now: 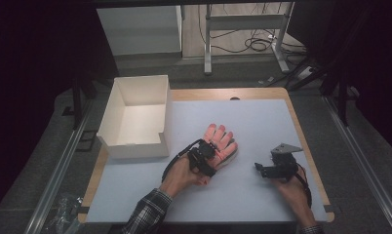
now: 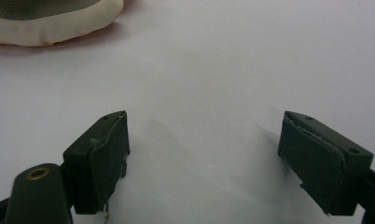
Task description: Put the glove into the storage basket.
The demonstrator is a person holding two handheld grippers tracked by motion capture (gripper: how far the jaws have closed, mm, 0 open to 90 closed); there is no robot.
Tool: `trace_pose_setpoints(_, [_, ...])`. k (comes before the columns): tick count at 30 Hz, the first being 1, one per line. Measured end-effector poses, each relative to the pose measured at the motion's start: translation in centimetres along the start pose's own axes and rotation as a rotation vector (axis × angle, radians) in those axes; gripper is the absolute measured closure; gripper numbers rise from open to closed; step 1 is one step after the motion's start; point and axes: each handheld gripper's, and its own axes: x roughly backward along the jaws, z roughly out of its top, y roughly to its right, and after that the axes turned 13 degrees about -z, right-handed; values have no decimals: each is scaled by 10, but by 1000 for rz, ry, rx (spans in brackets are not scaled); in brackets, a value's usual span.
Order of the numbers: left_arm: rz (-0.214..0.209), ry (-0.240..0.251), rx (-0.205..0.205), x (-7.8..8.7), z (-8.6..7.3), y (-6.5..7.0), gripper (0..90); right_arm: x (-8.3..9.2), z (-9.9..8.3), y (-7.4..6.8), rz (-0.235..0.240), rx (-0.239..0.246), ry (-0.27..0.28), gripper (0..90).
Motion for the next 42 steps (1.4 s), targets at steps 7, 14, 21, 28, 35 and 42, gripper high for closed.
trace_pose_setpoints(7, [20, 7, -21, 9, 4, -4, 411, 0, 0, 0, 0, 1, 0, 166])
trace_pose_setpoints(14, [32, 44, 15, 31, 12, -10, 406, 0, 0, 0, 0, -2, -2, 166])
trace_pose_setpoints(21, [42, 59, 59, 56, 23, -17, 400, 0, 0, 0, -1, -2, 1, 166])
trace_pose_setpoints(28, [54, 87, 94, 78, 32, -25, 396, 0, 0, 0, -1, -2, 2, 166])
trace_pose_setpoints(35, [100, 70, 91, 104, 47, -30, 392, 0, 0, 0, 1, -3, 1, 166])
trace_pose_setpoints(42, [129, 101, 129, 129, 59, -39, 389, 0, 0, 0, 0, -2, 2, 166])
